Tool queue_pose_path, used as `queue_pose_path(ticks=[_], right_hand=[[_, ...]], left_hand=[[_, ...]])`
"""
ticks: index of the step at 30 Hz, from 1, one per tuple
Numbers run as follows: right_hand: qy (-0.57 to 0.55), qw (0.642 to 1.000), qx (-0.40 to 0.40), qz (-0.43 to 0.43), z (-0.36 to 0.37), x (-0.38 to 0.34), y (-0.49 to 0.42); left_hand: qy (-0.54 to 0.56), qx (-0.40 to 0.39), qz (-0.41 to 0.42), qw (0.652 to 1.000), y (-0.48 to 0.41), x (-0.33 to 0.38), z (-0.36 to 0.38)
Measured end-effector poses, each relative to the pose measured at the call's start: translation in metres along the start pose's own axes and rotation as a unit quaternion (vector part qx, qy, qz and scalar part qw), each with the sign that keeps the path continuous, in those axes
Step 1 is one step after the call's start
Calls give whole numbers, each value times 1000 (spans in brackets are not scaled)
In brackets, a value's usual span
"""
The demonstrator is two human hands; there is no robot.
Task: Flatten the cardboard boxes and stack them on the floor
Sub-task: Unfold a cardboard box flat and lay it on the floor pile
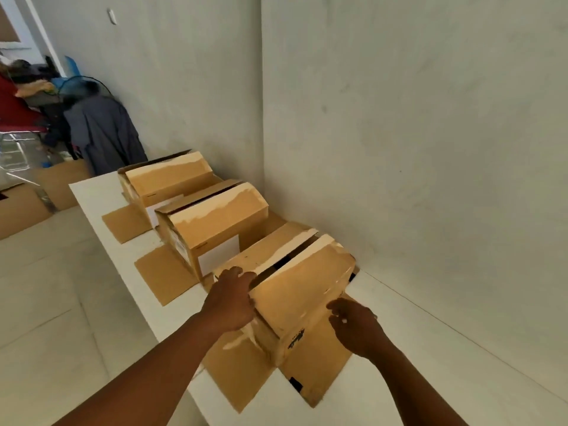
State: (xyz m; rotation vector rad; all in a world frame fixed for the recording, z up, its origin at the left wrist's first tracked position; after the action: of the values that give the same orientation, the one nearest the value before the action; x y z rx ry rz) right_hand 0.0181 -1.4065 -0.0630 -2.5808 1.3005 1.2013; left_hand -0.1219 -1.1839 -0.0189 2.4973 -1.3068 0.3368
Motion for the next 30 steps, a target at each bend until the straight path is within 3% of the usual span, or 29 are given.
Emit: queue_pose_path(ticks=[3, 7, 11, 15, 18, 21, 23, 25, 27, 30], right_hand=[[37, 998, 52, 3, 6, -53, -33], [127, 991, 45, 3, 28, -102, -66], [205, 978, 47, -4, 50, -134, -95], [270, 962, 39, 21, 62, -142, -105], [252, 964, 87, 23, 42, -146, -101], [242, 963, 120, 6, 10, -155, -90], [259, 958, 122, 5, -8, -157, -78], [285, 949, 131, 25, -27, -151, -66], [319, 936, 139, 61, -43, -138, -57], [334, 922, 145, 131, -63, -114, -46]], left_hand=[[-49, -53, 15, 997, -56, -24, 10], [-50, -174, 34, 983, -92, -40, 34], [-47, -209, 61, 975, -118, -45, 33], [76, -285, 91, 951, -128, -43, 19], [199, -333, 57, 920, -136, -64, -2], [296, -318, 34, 900, -146, -79, -31], [229, -252, 73, 937, -155, -81, -55], [37, -127, 130, 983, -162, -74, -80], [-183, -26, 179, 966, -160, -53, -88], [-298, 21, 233, 925, -153, -18, -73]])
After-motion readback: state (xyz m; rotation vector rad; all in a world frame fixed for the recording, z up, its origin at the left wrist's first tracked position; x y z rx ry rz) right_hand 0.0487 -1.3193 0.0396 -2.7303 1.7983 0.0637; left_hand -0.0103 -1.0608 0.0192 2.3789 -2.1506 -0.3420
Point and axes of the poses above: each hand's wrist, its own y-axis away from the middle knuckle, its own z-axis out of the palm, x = y × z, the point moved 10 cm from there along -y, towards the middle knuckle, and after that the axes turned 3 degrees about -x, right-handed, at the moved point
